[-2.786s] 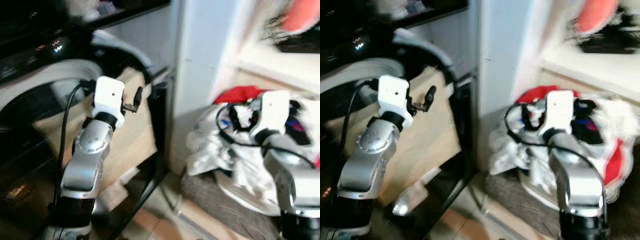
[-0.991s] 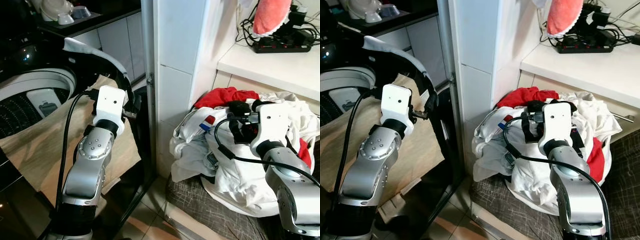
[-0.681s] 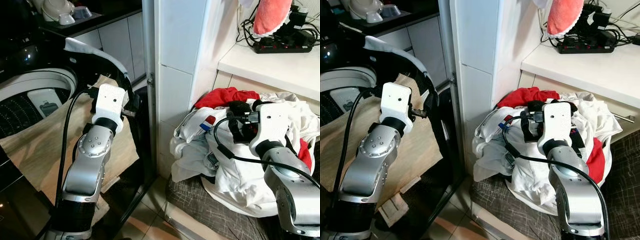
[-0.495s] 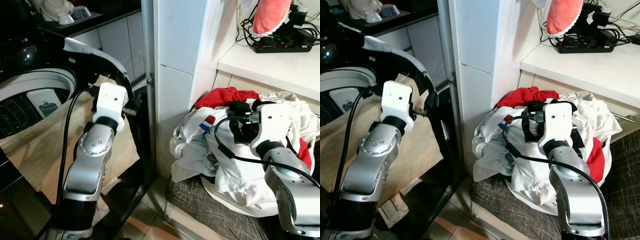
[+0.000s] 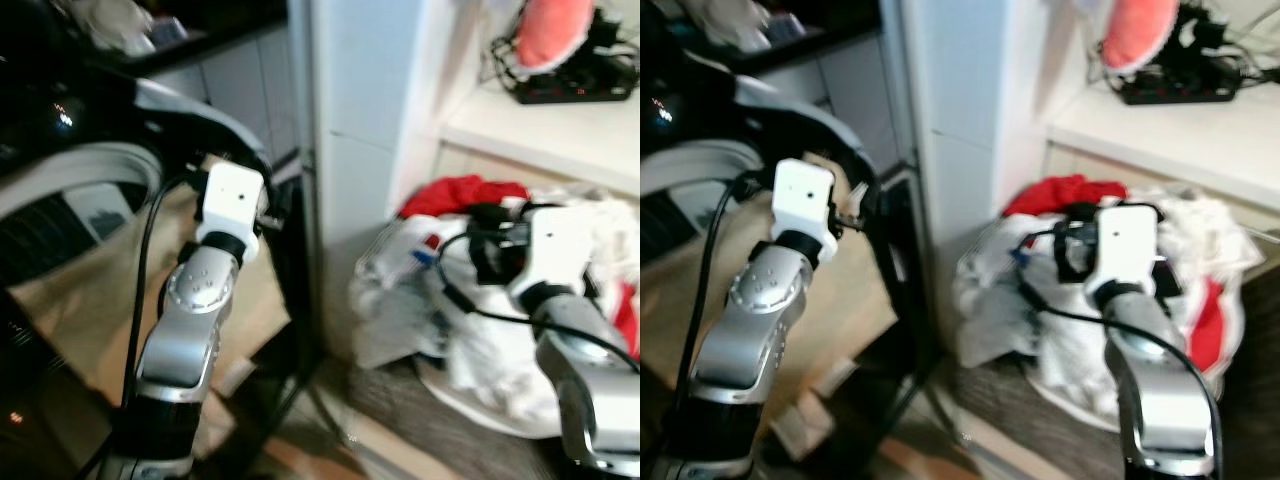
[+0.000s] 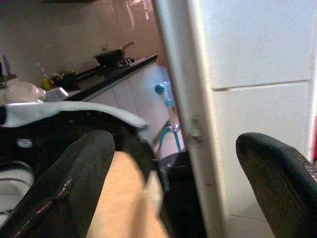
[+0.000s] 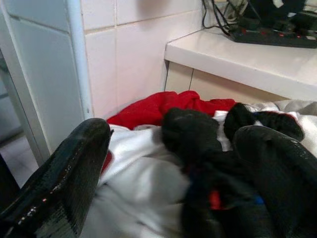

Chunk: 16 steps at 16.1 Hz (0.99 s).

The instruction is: Clothes washing

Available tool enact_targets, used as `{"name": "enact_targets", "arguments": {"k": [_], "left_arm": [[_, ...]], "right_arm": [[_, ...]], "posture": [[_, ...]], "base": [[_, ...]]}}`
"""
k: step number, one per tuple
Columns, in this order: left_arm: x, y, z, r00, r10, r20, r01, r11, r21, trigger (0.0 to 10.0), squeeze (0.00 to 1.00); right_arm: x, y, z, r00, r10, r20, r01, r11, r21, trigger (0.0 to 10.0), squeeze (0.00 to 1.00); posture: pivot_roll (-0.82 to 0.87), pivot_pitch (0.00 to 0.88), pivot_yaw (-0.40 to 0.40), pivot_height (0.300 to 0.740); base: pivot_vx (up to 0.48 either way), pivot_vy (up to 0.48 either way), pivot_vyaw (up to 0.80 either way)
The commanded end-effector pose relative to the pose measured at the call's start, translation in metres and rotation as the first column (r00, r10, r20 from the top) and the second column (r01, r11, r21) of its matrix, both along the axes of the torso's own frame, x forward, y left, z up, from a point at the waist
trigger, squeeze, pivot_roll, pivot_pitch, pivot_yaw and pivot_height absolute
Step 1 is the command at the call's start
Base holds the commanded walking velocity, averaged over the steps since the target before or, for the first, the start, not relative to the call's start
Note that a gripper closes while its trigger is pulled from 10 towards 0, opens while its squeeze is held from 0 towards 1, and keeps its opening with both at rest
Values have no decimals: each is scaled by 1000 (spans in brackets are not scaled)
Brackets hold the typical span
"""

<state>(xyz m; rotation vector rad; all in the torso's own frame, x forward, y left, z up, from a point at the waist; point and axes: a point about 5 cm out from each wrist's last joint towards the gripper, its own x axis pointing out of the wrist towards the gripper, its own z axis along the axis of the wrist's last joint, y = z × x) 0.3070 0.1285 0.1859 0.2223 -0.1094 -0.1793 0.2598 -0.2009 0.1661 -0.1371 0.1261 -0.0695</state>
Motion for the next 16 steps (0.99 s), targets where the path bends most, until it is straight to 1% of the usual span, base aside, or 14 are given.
{"name": "enact_targets", "arguments": {"k": [1, 5, 6, 7, 8, 11, 12, 16], "left_arm": [[2, 6, 0, 1000, 14, -7, -14, 1000, 7, 10000, 0], [2, 6, 0, 1000, 16, -4, -16, 1000, 5, 10000, 0], [2, 7, 0, 1000, 26, 0, -26, 999, 38, 10000, 0], [1, 5, 0, 1000, 23, 2, -23, 998, 67, 10000, 0], [1, 4, -1, 1000, 22, -5, -21, 998, 67, 10000, 0], [2, 4, 0, 999, 37, -11, -36, 999, 26, 10000, 0], [2, 1, 3, 1000, 12, -1, -12, 1000, 20, 10000, 0], [1, 1, 4, 1000, 6, -2, -6, 1000, 0, 10000, 0]], "right_arm": [[0, 5, 2, 1000, 23, 5, -23, 1000, 7, 10000, 0], [1, 7, 3, 999, 34, 11, -34, 999, 4, 10000, 0], [0, 7, 4, 999, 36, 12, -36, 999, 4, 10000, 0], [0, 7, 4, 999, 36, 13, -36, 999, 3, 10000, 0], [0, 7, 4, 999, 34, 14, -34, 999, 4, 10000, 0], [0, 3, 6, 1000, 25, 16, -25, 1000, 0, 10000, 0], [1, 1, 7, 1000, 18, 18, -18, 1000, -4, 10000, 0], [1, 0, 7, 1000, 18, 18, -18, 1000, -6, 10000, 0]], "posture": [[-50, 0, 35, 740], [-49, 0, 35, 740], [-49, 0, 35, 740], [-48, 0, 35, 740], [-48, 0, 35, 740], [-50, 0, 35, 740], [-50, 0, 35, 740], [-50, 0, 33, 740]], "base": [[0, 450, 0], [0, 450, 0], [0, 0, 0], [0, -480, 0], [0, -480, 0], [0, 0, 0], [0, 0, 0], [0, 0, 0]]}}
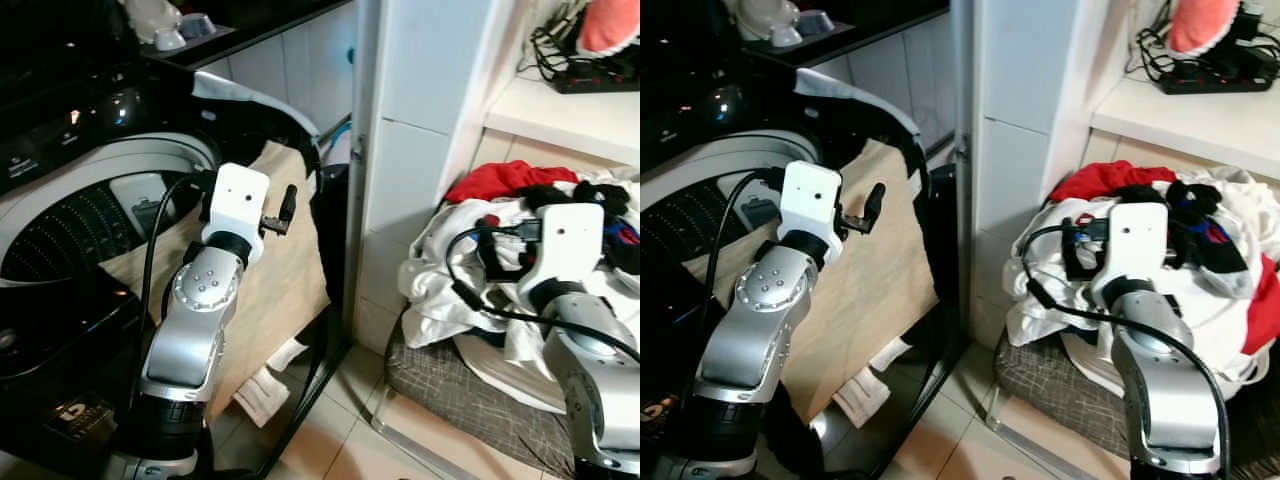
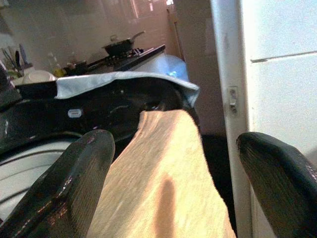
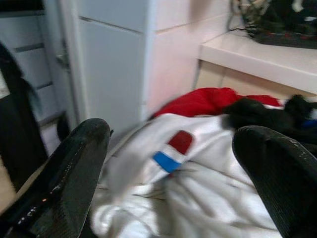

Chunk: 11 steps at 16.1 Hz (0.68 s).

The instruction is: Clothes washing

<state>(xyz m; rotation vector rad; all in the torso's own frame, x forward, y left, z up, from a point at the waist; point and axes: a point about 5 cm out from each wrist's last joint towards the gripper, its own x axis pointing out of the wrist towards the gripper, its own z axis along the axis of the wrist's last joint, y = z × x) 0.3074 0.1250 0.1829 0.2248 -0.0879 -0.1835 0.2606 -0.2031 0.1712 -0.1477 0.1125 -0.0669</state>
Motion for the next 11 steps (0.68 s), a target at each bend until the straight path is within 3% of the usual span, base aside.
{"name": "enact_targets", "arguments": {"k": [1, 5, 11], "left_arm": [[1, 5, 7, 1000, 10, 19, -10, 1000, -10, 10000, 0], [0, 5, 7, 1000, 8, 19, -7, 1000, -22, 10000, 0], [0, 4, 7, 1000, 3, 23, -3, 1000, -26, 10000, 0]], "right_arm": [[0, 3, 2, 1000, 14, 4, -14, 1000, 4, 10000, 0], [1, 0, 3, 1000, 8, 3, -8, 1000, -21, 10000, 0], [-1, 1, 2, 1000, 3, 2, -3, 1000, 11, 10000, 0]], "posture": [[-50, 0, 33, 740], [-51, 0, 32, 740], [-51, 0, 39, 740]], "base": [[0, 0, 0], [225, 0, 0], [319, 0, 0]]}}
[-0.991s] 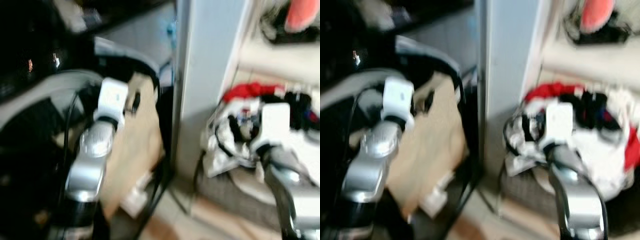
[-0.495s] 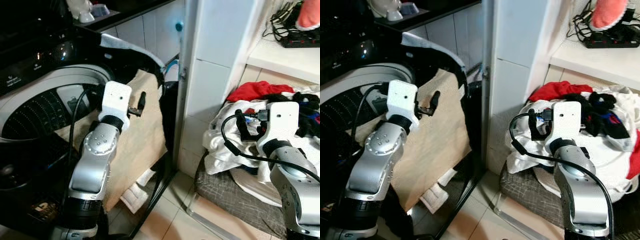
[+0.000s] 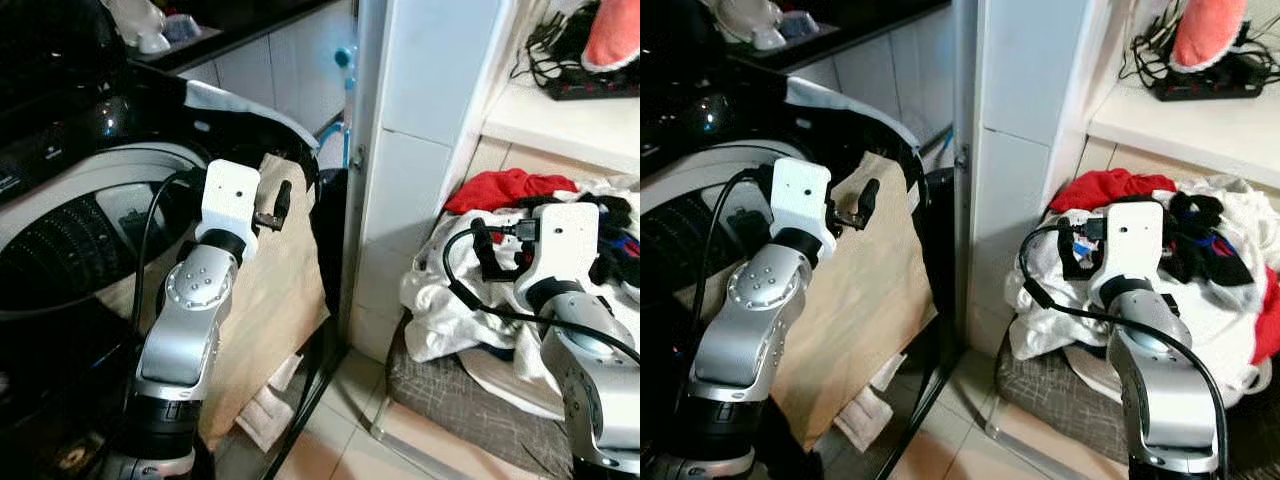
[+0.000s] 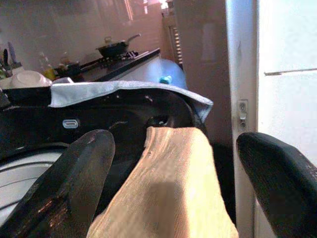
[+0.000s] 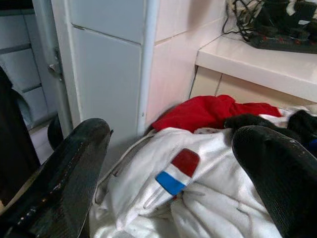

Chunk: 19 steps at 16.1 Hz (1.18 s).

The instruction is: Clothes washing

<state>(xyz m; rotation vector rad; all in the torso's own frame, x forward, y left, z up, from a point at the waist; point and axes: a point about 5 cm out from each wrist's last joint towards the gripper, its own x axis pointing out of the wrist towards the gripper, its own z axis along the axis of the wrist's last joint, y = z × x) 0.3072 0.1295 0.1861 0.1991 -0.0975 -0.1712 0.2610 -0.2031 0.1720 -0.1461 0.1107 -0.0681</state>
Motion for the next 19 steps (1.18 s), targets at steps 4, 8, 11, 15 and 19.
{"name": "enact_targets", "arguments": {"k": [4, 8, 11, 15, 19], "left_arm": [[-1, -2, 3, 1000, -15, 19, 14, 999, 46, 10000, 0], [0, 2, -1, 1000, 18, -14, -17, 1000, 17, 10000, 0], [2, 4, -2, 999, 37, -26, -36, 999, 24, 10000, 0], [2, 4, -3, 999, 23, -30, -23, 1000, 8, 10000, 0], [0, 5, -7, 999, 13, -40, -13, 1000, 3, 10000, 0]], "right_arm": [[-2, 1, 1, 1000, 6, -2, -6, 1000, 11, 10000, 0], [-2, 2, 1, 1000, 8, -4, -8, 1000, 12, 10000, 0], [-2, 2, 1, 1000, 8, -6, -8, 1000, 13, 10000, 0], [-2, 5, -1, 1000, 13, -13, -13, 1000, 15, 10000, 0], [-2, 8, 0, 1000, 22, -4, -22, 1000, 22, 10000, 0]], "posture": [[-50, 0, 39, 740], [-49, 0, 38, 740], [-49, 0, 39, 740], [-49, 0, 38, 740], [-53, 0, 39, 740]], "base": [[0, -96, 0], [0, -240, 0], [0, 0, 0], [0, 0, 0], [0, 0, 0]]}}
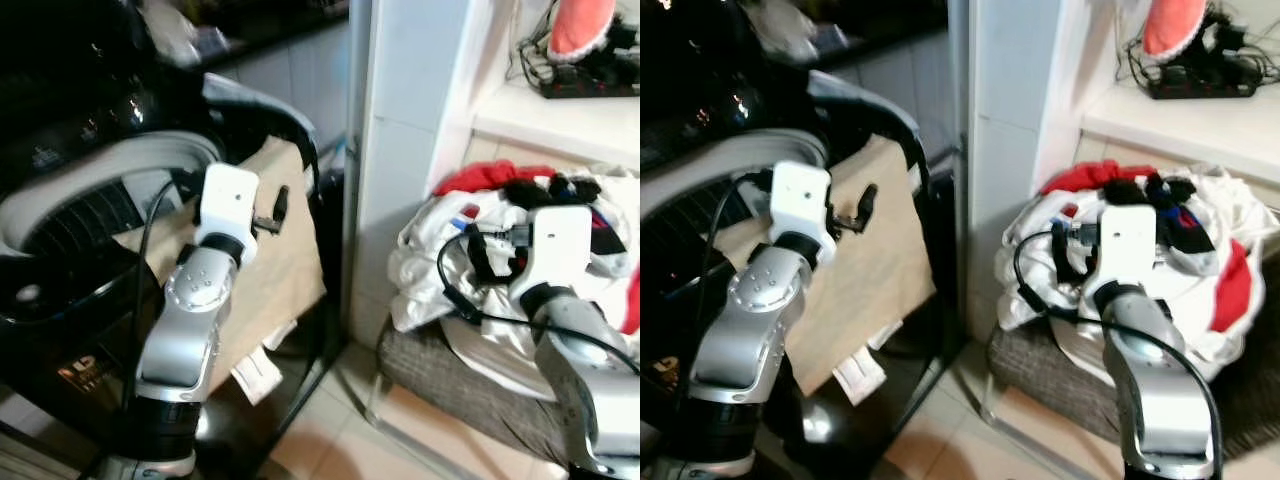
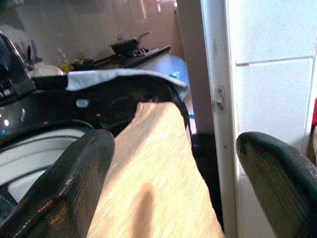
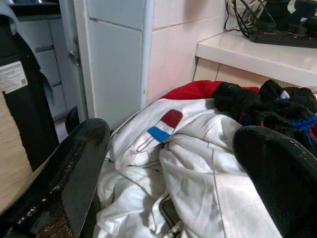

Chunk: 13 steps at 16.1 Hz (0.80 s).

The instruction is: Clothes washing

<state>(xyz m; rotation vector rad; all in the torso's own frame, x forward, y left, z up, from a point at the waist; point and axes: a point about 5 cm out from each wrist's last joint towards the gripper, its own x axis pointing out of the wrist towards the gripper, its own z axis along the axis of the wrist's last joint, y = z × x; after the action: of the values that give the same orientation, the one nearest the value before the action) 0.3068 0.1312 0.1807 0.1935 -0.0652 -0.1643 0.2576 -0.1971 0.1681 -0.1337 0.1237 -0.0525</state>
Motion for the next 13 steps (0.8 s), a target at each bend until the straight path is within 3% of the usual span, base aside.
{"name": "enact_targets", "arguments": {"k": [1, 9, 13], "left_arm": [[0, 3, -2, 1000, 0, -10, 0, 1000, 7, 10000, 0], [-1, 5, -4, 1000, 10, -16, -10, 1000, -7, 10000, 0], [-2, 6, -6, 1000, 16, -19, -16, 1000, -6, 10000, 0]], "right_arm": [[1, 1, 4, 1000, 7, 12, -7, 1000, 11, 10000, 0], [4, 2, 5, 999, 32, 8, -31, 999, -8, 10000, 0], [6, 0, 6, 1000, 26, 11, -26, 1000, -9, 10000, 0]], "posture": [[-53, 0, 39, 740], [-54, 0, 34, 740], [-50, 0, 27, 740]], "base": [[0, 0, 0], [0, 0, -124], [293, 0, 0]]}}
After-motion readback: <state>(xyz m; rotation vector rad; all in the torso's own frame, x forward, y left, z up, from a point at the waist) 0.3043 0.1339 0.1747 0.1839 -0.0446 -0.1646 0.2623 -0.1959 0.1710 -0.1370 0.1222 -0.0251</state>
